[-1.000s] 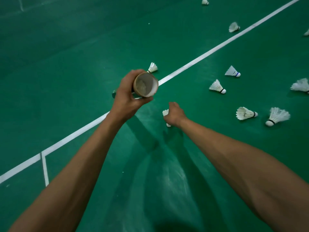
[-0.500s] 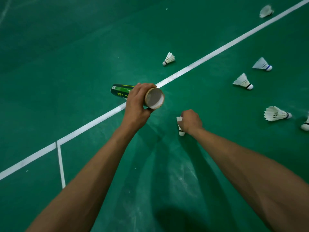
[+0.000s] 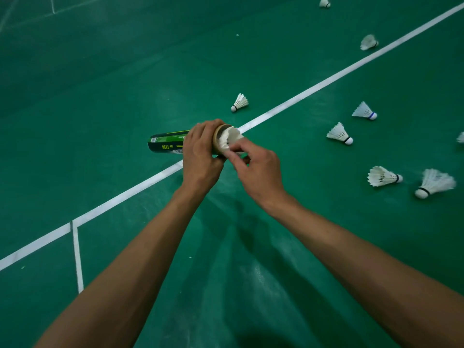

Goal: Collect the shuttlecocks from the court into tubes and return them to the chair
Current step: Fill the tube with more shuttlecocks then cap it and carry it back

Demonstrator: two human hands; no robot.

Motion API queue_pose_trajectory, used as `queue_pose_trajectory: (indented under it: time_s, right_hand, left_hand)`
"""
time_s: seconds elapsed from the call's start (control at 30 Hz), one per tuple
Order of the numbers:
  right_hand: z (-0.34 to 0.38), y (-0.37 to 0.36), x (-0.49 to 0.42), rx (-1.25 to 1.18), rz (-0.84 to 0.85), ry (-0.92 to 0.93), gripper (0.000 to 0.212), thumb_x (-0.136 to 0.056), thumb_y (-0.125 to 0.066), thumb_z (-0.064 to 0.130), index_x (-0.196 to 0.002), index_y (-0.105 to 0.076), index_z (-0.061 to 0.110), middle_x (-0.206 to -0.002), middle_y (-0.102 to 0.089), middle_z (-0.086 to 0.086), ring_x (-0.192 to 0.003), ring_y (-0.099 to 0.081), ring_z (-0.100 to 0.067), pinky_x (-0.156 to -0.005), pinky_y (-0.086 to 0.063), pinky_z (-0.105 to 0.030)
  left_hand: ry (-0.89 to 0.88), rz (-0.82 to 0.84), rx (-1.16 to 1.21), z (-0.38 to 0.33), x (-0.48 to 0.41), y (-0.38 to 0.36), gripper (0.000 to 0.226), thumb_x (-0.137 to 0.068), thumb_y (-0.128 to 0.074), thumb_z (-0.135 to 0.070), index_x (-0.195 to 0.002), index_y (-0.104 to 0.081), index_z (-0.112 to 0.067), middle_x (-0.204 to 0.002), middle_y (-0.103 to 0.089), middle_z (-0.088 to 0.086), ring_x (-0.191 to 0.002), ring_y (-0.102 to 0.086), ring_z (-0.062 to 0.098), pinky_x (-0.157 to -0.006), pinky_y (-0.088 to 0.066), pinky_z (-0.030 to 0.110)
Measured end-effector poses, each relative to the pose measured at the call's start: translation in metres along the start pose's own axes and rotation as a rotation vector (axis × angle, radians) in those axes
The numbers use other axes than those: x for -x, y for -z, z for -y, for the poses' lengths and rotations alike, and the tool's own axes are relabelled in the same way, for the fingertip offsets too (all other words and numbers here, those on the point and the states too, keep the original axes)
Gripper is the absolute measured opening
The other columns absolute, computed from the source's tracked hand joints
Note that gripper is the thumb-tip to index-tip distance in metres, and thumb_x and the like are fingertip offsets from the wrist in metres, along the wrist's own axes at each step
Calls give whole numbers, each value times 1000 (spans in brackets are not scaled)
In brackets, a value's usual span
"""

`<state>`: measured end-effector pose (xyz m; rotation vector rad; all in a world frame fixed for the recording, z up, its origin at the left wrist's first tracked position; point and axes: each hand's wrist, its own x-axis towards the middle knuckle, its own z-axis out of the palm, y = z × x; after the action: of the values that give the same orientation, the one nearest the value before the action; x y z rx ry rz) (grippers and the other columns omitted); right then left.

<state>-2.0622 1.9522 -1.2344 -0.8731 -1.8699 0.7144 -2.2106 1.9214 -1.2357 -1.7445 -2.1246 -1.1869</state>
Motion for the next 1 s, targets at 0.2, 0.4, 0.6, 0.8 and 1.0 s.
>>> queue_pose_trajectory:
  time_s: [0.2, 0.4, 0.6, 0.8, 1.0]
  right_hand:
    - [10, 23, -18, -78, 428, -79, 36, -99, -46, 50, -102, -69, 23, -93, -72, -2, -80, -71, -24, -70, -58, -52]
    - [22, 52, -12, 196, 102, 94, 34, -93, -49, 49, -97, -73, 25, -81, -74, 1, -71, -66, -25, -66, -54, -39]
    - [41, 74, -19, 292, 578, -8, 36, -75, -53, 23, -110, -62, 25, -97, -66, -3, -83, -60, -32, -71, -51, -37]
    - [55, 86, -23, 425, 735, -4, 53, -76, -48, 9, -127, -49, 25, -109, -60, -6, -86, -50, -32, -68, -37, -32]
    - [60, 85, -22, 570, 721, 60, 43, -81, -50, 11, -122, -46, 22, -108, -62, -7, -86, -54, -34, -70, -37, -36]
  left_hand:
    - [-84, -2, 0, -24, 0, 3, 52, -77, -70, -6, -127, -63, -13, -123, -64, 4, -113, -58, 30, -99, -45, 50]
    - [-75, -8, 43, -53, -3, 11, 54, -76, -64, -17, -130, -63, -15, -126, -64, 3, -117, -55, 26, -103, -42, 41]
    - [-49, 38, 82, -60, 3, 12, 60, -70, -72, -18, -130, -63, -18, -127, -64, -1, -119, -55, 25, -105, -42, 38]
    - [-9, 72, 136, -68, 5, 18, 69, -65, -74, -13, -133, -61, -17, -131, -64, 0, -121, -55, 26, -104, -41, 37]
    - [16, 89, 169, -71, 5, 18, 71, -66, -71, -9, -135, -60, -18, -133, -63, 0, -123, -53, 25, -104, -39, 32]
